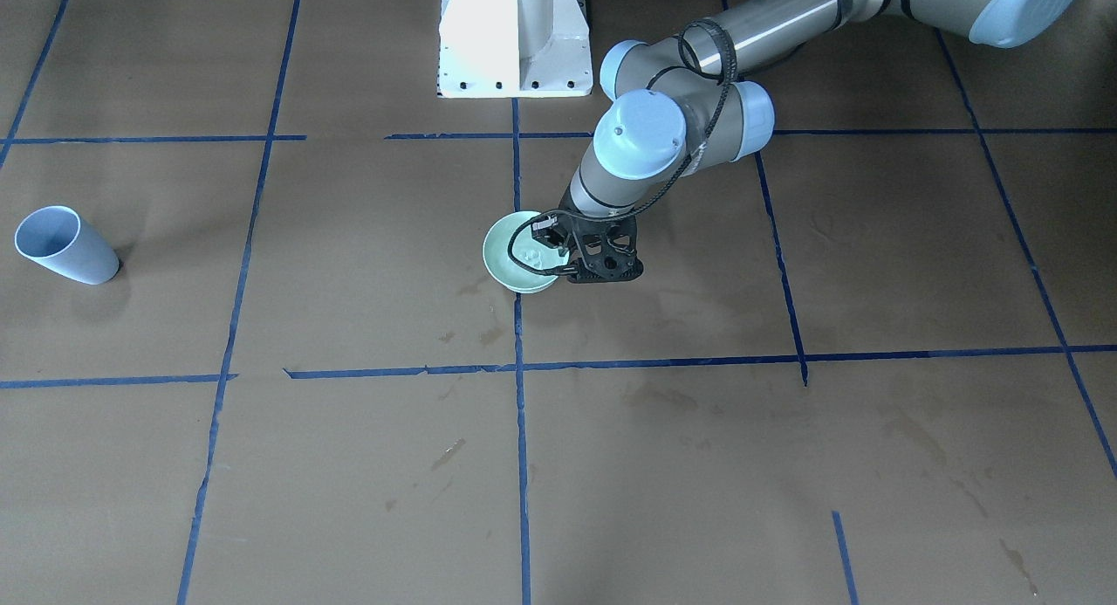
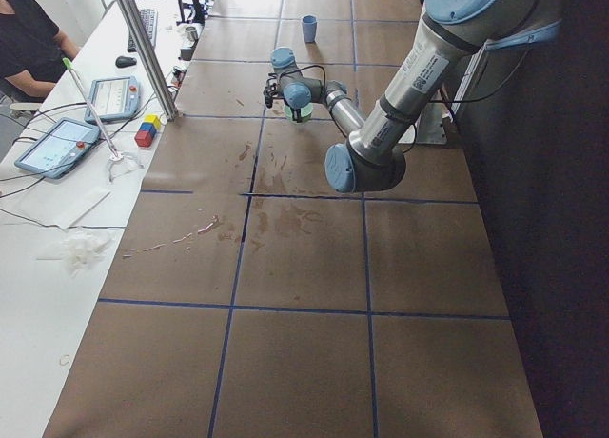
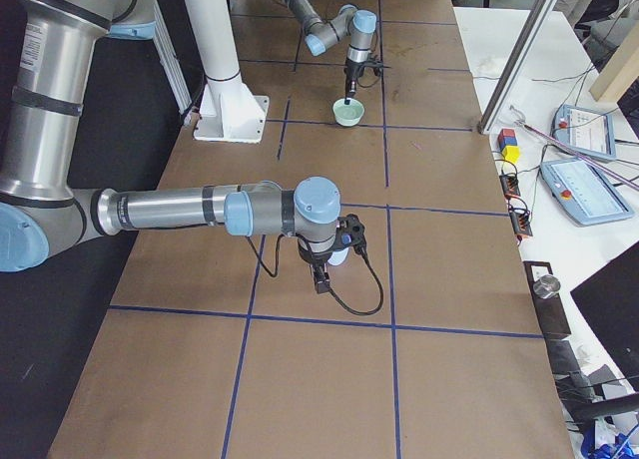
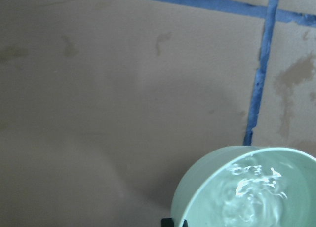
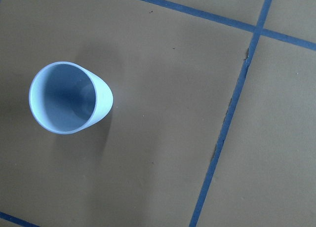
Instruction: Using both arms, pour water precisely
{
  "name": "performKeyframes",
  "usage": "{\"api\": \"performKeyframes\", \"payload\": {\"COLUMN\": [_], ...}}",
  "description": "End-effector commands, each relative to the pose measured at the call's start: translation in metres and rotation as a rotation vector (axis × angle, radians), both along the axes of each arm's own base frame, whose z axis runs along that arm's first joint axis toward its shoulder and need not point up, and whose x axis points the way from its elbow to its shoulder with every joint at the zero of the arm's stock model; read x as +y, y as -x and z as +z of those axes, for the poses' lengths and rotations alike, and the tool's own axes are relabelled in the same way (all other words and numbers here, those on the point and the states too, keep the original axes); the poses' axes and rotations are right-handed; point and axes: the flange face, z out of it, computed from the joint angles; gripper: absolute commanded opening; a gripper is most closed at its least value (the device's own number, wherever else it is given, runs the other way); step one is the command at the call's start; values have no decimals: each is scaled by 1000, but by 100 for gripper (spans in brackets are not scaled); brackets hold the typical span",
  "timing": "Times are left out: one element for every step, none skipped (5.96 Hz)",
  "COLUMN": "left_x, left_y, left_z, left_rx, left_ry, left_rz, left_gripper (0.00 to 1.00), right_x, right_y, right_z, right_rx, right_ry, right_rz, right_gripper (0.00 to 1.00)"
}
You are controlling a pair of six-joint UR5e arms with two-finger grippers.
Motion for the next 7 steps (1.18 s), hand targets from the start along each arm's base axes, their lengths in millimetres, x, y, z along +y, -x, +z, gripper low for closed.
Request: {"api": "performKeyframes", "payload": {"left_x": [-5, -6, -5, -5, -5, -6, -6], "left_y": [-18, -19, -19, -19, -19, -18, -16], "left_z": [0, -1, 1, 1, 2, 1, 0], "left_rx": [19, 19, 18, 18, 16, 18, 22], "left_ry": [-15, -12, -13, -13, -13, -17, -20], "left_rz": [-16, -17, -15, -15, -14, -14, -15], "left_gripper": [0, 0, 2, 6, 21, 56, 88], "right_x": [0, 0, 0, 0, 0, -2, -2], "right_y": [0, 0, 0, 0, 0, 1, 5], "right_z": [-2, -2, -2, -2, -5, -12, -17], "right_rx": [-2, -2, -2, -1, -3, -10, -50], "right_ry": [-4, -3, -3, -5, -6, -38, -31], "right_rz": [-1, 0, 0, 0, 4, 5, 26], "right_gripper": [100, 100, 100, 100, 100, 100, 100]}}
